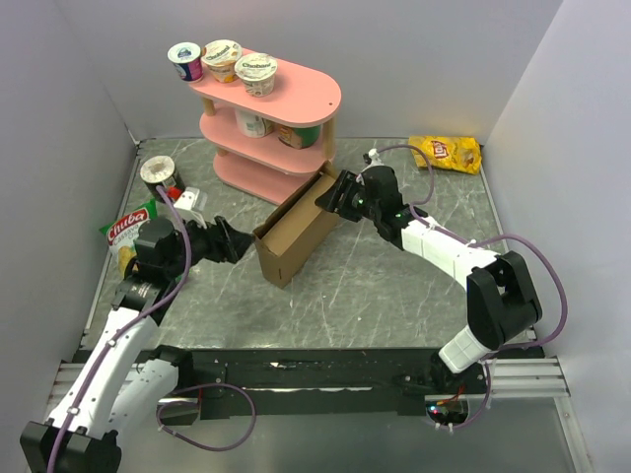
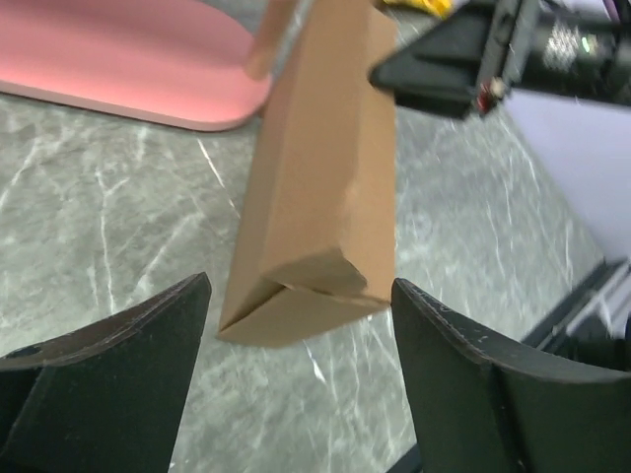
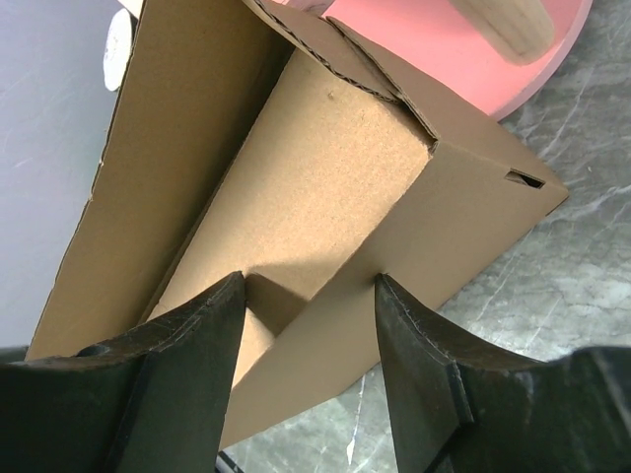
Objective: Fold the paper box
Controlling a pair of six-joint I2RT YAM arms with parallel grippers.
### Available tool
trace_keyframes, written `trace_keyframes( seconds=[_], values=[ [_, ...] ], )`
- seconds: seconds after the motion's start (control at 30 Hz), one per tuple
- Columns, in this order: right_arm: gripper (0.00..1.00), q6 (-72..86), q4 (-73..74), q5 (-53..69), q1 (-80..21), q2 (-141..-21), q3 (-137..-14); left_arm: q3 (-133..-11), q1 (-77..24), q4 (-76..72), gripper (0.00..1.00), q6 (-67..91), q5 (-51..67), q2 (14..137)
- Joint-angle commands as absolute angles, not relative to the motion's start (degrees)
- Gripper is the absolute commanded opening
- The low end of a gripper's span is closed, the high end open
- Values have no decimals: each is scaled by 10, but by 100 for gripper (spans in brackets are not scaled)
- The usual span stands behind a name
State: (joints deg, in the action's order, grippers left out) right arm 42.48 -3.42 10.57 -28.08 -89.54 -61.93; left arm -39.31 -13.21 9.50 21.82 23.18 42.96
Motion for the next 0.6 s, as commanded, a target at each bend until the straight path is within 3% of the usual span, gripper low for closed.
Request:
trace_keyframes(
  seconds=[0.0,0.1,0.37,0.43,0.57],
  values=[
    [61,410,-69,120,-277,-909,-641,-407,-133,109,81,162,303,424],
    [60,409,-73,127,-277,-908,-640,-411,-133,105,81,151,308,440],
    [61,402,-74,130,-277,-906,-636,-446,-133,110,68,99,330,493],
    [61,403,-76,133,-278,-907,-635,-453,-133,110,61,89,329,500],
    [61,405,-83,141,-277,-907,-629,-457,-133,84,58,91,349,519]
  ],
)
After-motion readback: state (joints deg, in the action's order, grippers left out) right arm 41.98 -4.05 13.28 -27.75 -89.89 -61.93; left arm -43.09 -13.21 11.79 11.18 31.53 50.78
